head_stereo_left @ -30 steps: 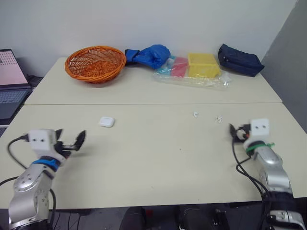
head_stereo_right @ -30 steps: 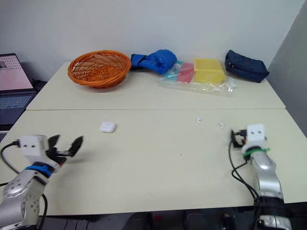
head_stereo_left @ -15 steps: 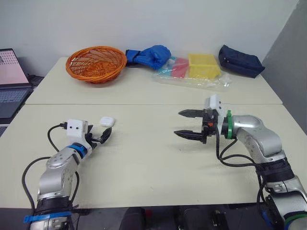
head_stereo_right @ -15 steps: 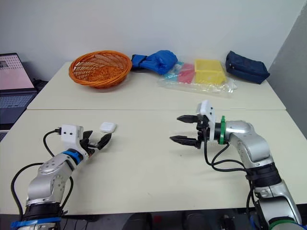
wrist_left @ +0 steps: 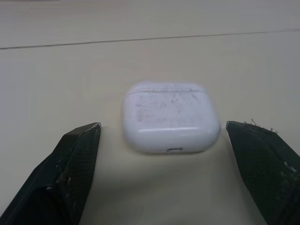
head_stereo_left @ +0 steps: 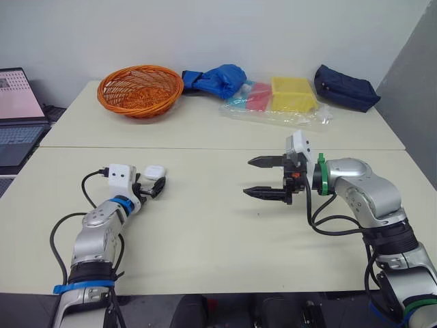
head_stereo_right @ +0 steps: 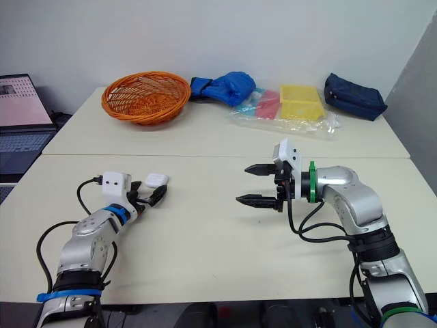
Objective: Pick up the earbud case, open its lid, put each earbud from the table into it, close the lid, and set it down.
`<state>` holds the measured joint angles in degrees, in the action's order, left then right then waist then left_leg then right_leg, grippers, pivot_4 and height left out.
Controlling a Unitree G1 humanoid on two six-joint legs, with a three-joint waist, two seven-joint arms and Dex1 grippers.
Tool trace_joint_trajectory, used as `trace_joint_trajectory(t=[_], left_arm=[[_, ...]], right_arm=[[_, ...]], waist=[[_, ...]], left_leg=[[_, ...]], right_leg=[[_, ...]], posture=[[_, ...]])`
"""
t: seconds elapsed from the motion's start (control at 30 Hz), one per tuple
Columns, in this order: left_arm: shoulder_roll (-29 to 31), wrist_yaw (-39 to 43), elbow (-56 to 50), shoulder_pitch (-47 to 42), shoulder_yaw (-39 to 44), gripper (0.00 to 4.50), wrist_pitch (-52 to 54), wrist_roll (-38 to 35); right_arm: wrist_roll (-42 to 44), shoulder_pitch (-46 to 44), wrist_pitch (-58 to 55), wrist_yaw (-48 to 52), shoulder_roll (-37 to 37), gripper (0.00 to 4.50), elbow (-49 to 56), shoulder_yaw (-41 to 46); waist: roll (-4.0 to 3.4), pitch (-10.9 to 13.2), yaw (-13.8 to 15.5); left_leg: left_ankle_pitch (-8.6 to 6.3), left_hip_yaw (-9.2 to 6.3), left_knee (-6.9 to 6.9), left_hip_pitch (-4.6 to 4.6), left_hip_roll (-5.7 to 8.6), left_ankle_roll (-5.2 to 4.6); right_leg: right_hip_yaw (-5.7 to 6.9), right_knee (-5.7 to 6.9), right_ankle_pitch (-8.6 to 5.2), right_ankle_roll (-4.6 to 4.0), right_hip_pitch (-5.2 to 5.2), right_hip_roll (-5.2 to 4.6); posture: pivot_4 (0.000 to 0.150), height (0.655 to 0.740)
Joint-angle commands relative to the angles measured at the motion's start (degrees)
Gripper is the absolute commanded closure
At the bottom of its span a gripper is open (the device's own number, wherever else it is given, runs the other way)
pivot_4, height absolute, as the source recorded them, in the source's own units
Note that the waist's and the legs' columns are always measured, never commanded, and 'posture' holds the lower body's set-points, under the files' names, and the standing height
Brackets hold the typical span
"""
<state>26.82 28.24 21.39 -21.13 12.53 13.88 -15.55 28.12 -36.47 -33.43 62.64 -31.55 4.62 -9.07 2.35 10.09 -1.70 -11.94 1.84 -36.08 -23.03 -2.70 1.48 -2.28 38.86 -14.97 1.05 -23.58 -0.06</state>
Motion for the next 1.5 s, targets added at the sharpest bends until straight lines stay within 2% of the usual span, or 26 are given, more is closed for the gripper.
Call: trace_joint_trajectory(t=[0.03, 0.2, 0.3, 0.37, 0.43, 0.63, 0.73, 0.87, 0.97, 1.07, 1.13, 1.3, 1.5], left_arm=[[-0.3, -0.1, 1.3, -2.3, -0.5, 0.02, -1.9, 0.9], [-0.5, -0.9, 1.7, -2.4, -0.5, 0.02, -2.9, 1.7], [-0.7, -1.4, 0.5, -1.3, -0.1, 0.57, -2.6, 1.4], [-0.8, -1.5, -0.2, -0.6, 0.0, 1.25, -2.4, 1.2], [-0.9, -1.7, -0.9, 0.2, -0.1, 1.71, -2.2, 1.2], [-0.4, -1.5, -2.1, 0.4, 0.0, 1.7, -2.8, 1.1], [3.4, 0.6, -4.9, -2.1, -3.7, 1.7, -11.9, 7.2], [8.8, 10.3, -7.5, -6.2, -9.9, 1.7, -30.7, 12.0], [10.8, 14.2, -5.8, -8.7, -13.0, 1.7, -42.3, 14.3], [11.6, 17.3, -1.9, -13.4, -16.2, 1.7, -60.2, 16.0], [11.5, 17.7, 2.2, -16.5, -18.2, 1.7, -69.6, 17.7], [9.8, 16.2, 11.4, -22.7, -21.1, 1.7, -80.6, 20.0], [8.8, 14.3, 17.9, -26.9, -22.6, 1.7, -86.6, 22.0]], right_arm=[[-0.3, -1.2, 0.9, 0.4, -0.8, 0.0, 0.2, 1.4], [-0.4, -1.4, 0.9, 0.2, -1.0, 0.0, 0.1, 1.7], [-0.3, -1.4, 0.9, 0.1, -1.2, 0.0, 0.2, 1.7], [-0.2, -1.5, 0.9, 0.0, -1.3, 0.0, 0.1, 1.8], [-0.1, -1.7, 0.8, -0.3, -1.3, 0.0, -0.3, 2.1], [-1.7, -1.6, 2.2, 0.4, -2.0, 0.0, -1.0, 1.3], [-3.4, -1.9, 3.3, 0.3, -1.9, 0.0, -1.9, 0.7], [-6.6, -4.9, 1.4, -2.8, -0.7, 0.0, -5.5, -0.7], [-3.7, -7.4, -3.4, -3.7, 1.8, 0.0, -7.1, 0.8], [1.6, -12.3, -11.5, -5.8, 6.3, 0.0, -8.6, 3.7], [4.7, -14.8, -15.8, -7.0, 8.9, 0.0, -9.0, 5.4], [7.8, -16.1, -21.9, -8.2, 11.7, 0.0, -6.7, 4.6], [8.5, -15.5, -25.0, -10.4, 13.2, 0.0, -5.1, 3.9]], waist=[[0.0, 0.0, 0.0], [0.0, 0.0, -0.1], [0.0, 0.0, -0.1], [0.0, 0.0, -0.1], [0.0, 0.0, -0.1], [0.0, 0.0, 0.0], [0.07, 0.0, 0.0], [0.09, 0.1, 0.0], [0.06, 0.1, 0.1], [0.06, 0.1, -0.2], [0.05, 0.1, -0.2], [0.04, 0.1, 0.1], [0.04, 0.1, 0.0]], left_leg=[[0.0, 0.0, 0.0, 0.0, 0.0, 0.0], [0.0, -0.01, 0.02, -0.01, -0.01, 0.01], [0.0, -0.01, 0.01, -0.01, -0.02, 0.01], [0.0, -0.02, 0.01, -0.01, -0.02, 0.01], [0.0, -0.01, 0.01, 0.0, -0.03, 0.01], [0.0, -0.01, 0.01, 0.0, -0.03, 0.01], [0.0, -0.01, 0.01, -0.02, -0.02, 0.01], [0.0, -0.02, 0.02, -0.09, -0.03, 0.01], [-0.01, 0.06, 0.05, -0.08, -0.08, 0.01], [-0.02, 0.16, 0.11, -0.08, -0.06, 0.01], [-0.01, 0.18, 0.06, -0.43, -0.07, 0.01], [-0.01, -0.05, -0.02, -0.82, -0.04, 0.0], [-0.01, -0.01, -0.03, -0.93, 0.0, 0.0]], right_leg=[[0.0, 0.0, 0.0, 0.0, 0.0, 0.0], [-0.02, -0.02, 0.0, 0.0, -0.01, 0.0], [-0.02, -0.01, 0.0, 0.01, -0.01, 0.0], [-0.02, -0.01, 0.0, 0.01, -0.01, -0.01], [-0.02, -0.01, -0.01, 0.01, -0.01, -0.01], [-0.03, -0.01, -0.01, 0.01, -0.01, -0.02], [-0.02, -0.01, -0.01, 0.01, -0.02, -0.01], [-0.03, -0.06, 0.0, -0.03, -0.09, -0.02], [-0.07, -0.09, 0.15, -0.3, -0.09, -0.14], [-0.16, -0.11, 0.15, -0.28, -0.18, -0.14], [-0.13, 0.01, 0.17, -0.28, -0.55, -0.12], [0.03, 0.02, 0.17, -0.28, -0.72, -0.03], [0.13, -0.04, 0.22, -0.14, -0.76, -0.08]], posture=[[0.15, 0.74], [0.15, 0.74], [0.15, 0.74], [0.15, 0.74], [0.15, 0.74], [0.15, 0.74], [0.15, 0.74], [0.15, 0.74], [0.15, 0.74], [0.15, 0.74], [0.15, 0.74], [0.15, 0.74], [0.15, 0.74]])
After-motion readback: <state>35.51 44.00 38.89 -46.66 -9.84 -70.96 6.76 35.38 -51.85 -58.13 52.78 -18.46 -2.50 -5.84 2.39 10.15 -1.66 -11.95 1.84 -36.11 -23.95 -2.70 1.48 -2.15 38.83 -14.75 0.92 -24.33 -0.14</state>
